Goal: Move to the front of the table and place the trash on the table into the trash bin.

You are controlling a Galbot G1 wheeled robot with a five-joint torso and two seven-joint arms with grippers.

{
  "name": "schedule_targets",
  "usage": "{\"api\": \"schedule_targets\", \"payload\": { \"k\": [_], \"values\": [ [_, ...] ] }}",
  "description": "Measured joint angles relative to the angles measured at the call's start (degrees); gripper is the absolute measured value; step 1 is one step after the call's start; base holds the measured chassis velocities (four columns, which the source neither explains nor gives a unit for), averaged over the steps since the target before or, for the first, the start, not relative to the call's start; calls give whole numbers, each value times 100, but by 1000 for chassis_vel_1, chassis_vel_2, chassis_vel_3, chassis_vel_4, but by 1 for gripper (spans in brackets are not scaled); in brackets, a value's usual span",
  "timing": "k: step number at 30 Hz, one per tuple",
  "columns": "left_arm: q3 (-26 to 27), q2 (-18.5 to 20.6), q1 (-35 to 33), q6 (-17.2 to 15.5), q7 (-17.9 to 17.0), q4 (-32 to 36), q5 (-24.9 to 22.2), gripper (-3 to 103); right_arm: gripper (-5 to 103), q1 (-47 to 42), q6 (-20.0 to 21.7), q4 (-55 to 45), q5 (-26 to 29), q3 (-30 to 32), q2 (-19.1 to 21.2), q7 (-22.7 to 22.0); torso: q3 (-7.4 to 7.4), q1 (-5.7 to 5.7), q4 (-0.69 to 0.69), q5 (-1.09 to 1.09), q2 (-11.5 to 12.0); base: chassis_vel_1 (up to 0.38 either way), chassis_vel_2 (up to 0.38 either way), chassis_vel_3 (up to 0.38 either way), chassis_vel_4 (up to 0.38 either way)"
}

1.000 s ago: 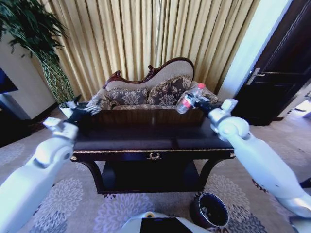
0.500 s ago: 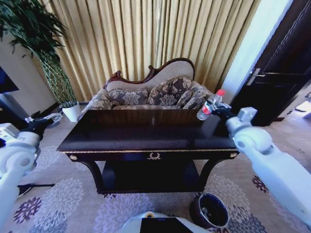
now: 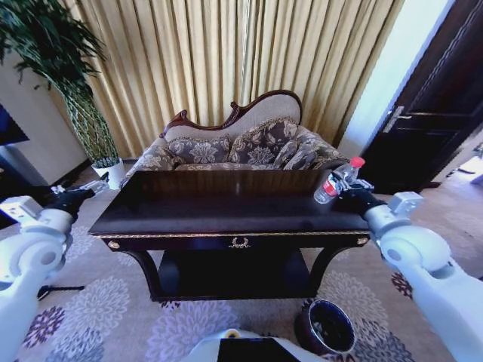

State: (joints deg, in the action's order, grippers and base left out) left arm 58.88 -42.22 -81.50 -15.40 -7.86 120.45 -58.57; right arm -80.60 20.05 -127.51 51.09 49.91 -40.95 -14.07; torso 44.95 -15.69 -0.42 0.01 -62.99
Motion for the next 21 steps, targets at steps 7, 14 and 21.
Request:
{"api": "schedule_targets", "payload": {
  "k": [7, 14, 21],
  "values": [
    [-27, 34, 7, 193, 424, -139, -90, 100, 25, 22, -2, -18, 44, -40, -14, 98, 1, -1, 0, 1, 0, 0, 0, 0, 0],
    [-20, 16, 1, -75, 253, -80, -91, 100, 25, 5, -13, -18, 43, -21, -16, 200, 1, -1, 0, 0, 0, 0, 0, 0, 0],
    [-4, 11, 1, -136, 242, -63, -94, 100, 25, 12, -26, -18, 63, 30, 41, 224, 1, -1, 0, 1, 1, 18, -22, -19, 18]
  ]
}}
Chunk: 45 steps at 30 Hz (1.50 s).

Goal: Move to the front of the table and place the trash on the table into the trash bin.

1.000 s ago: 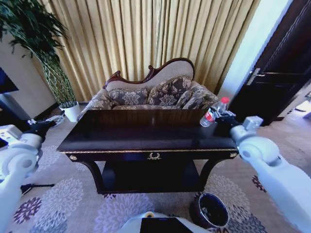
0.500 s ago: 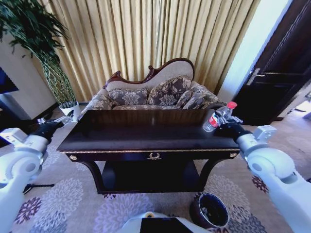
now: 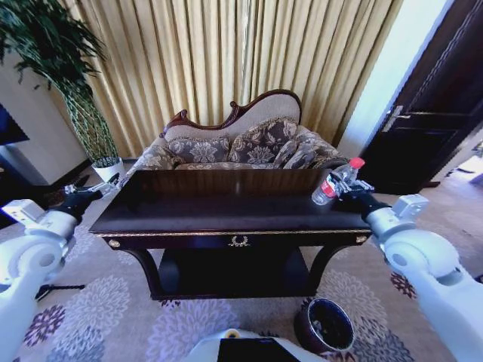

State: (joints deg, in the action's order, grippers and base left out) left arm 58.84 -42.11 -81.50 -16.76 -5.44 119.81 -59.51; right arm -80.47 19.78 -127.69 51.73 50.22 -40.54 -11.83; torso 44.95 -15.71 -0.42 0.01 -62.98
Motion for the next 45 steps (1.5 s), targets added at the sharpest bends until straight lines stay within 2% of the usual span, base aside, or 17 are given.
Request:
{"api": "schedule_targets", "payload": {
  "k": [45],
  "values": [
    [-49, -101, -30, -2, 40, -11, -37, 100, 25, -65, -148, 97, 30, 71, 33, 33, 0, 0, 0, 0, 0, 86, -84, -90, 84]
  ]
}}
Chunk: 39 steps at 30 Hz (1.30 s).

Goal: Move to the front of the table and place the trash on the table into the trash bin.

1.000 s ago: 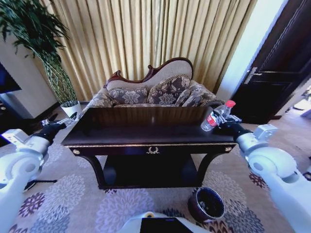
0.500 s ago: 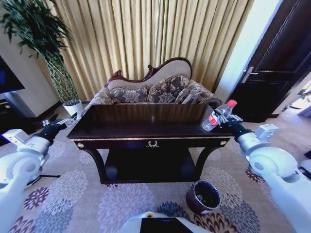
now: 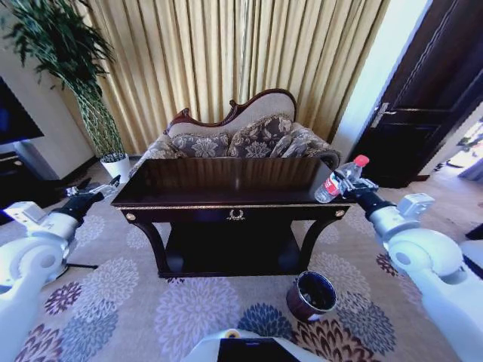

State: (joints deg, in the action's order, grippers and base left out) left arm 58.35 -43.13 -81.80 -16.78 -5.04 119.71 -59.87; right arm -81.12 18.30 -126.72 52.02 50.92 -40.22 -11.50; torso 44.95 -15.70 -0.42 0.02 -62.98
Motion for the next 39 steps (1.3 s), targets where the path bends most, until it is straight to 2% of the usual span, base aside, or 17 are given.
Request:
{"api": "schedule_targets", "payload": {
  "k": [4, 9, 15, 19, 20, 22, 23, 26, 27, 29, 33, 39],
  "values": [
    [-15, -76, 8, 0, -3, 37, 27, 100, 25, 24, -121, 86, -31, -73, -71, 24, 0, 1, 0, -1, 0, 85, -77, -73, 76],
    [-20, -181, 18, -23, -12, 65, 50, 100, 25, -180, -137, 259, -40, 121, -201, 360, -1, 2, 1, 0, -2, 21, -26, -15, 21],
    [-29, -332, -23, -41, -41, 117, 208, 100, 25, -648, -222, 895, -668, -21, -657, 655, 0, -1, -2, 0, 0, 0, 0, 0, 0],
    [41, -418, -183, -44, -65, 189, 213, 100, 25, -424, -712, 2239, -1285, -805, -978, 736, 0, 0, -1, -2, -1, 0, 0, 0, 0],
    [41, -418, -183, -44, -65, 189, 213, 100, 25, -424, -712, 2239, -1285, -805, -978, 736, 0, 0, -1, -2, -1, 0, 0, 0, 0],
    [88, -441, -289, -44, -67, 225, 213, 100, 25, 20, -1146, 3256, -1582, -1336, -1102, 738, 0, 0, 1, -3, 0, 0, 0, 0, 0],
    [88, -441, -289, -44, -67, 225, 213, 100, 25, 20, -1146, 3256, -1582, -1336, -1102, 738, 0, 0, 1, -3, 0, 0, 0, 0, 0],
    [173, -459, -397, -44, -70, 288, 214, 100, 25, 591, -1600, 4601, -1911, -1858, -1304, 760, 0, -1, 2, -3, 0, 0, 0, 0, 0],
    [173, -459, -397, -44, -70, 288, 214, 100, 25, 591, -1600, 4601, -1911, -1858, -1304, 760, 0, -1, 2, -3, 0, 0, 0, 0, 0],
    [264, -454, -492, -43, -69, 348, 214, 100, 25, 998, -1878, 5581, -2206, -2060, -1494, 866, 0, -1, 0, 0, 0, 0, 0, 0, 0],
    [376, -415, -603, -41, -70, 415, 212, 100, 25, 1374, -2153, 6654, -2490, -2177, -1687, 989, 0, 0, 2, 0, 0, 0, 0, 0, 0],
    [465, -385, -709, -38, -70, 456, 211, 100, 25, 1476, -2451, 7330, -2681, -2184, -1877, 1097, 0, 0, -1, -1, 0, 0, 0, 0, 0]
  ]
}}
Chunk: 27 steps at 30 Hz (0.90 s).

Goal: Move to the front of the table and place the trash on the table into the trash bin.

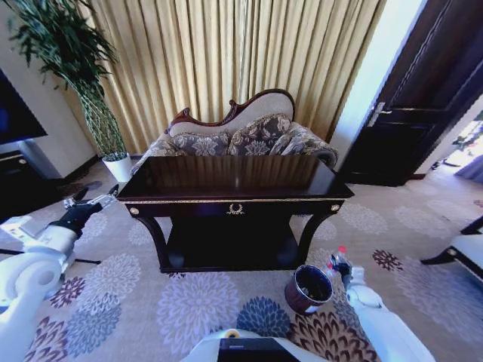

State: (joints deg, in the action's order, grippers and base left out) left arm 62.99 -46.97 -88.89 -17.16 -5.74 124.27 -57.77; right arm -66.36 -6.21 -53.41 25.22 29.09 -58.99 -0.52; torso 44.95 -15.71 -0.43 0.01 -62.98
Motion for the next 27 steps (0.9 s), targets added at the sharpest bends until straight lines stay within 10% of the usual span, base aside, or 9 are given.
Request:
{"api": "schedule_targets", "payload": {
  "k": [8, 27],
  "values": [
    [51, -7, -69, 3, 0, 25, 0, 100, 23, -22, -233, 89, -19, 54, -213, 5, 0, 0, 2, 0, 0, 0, 0, 0, 0],
    [80, -11, -45, 28, 21, -43, -24, 100, 93, -198, -105, -268, 8, 154, -219, -22, 0, 1, 1, 0, 0, 0, 0, 0, 0]
  ]
}}
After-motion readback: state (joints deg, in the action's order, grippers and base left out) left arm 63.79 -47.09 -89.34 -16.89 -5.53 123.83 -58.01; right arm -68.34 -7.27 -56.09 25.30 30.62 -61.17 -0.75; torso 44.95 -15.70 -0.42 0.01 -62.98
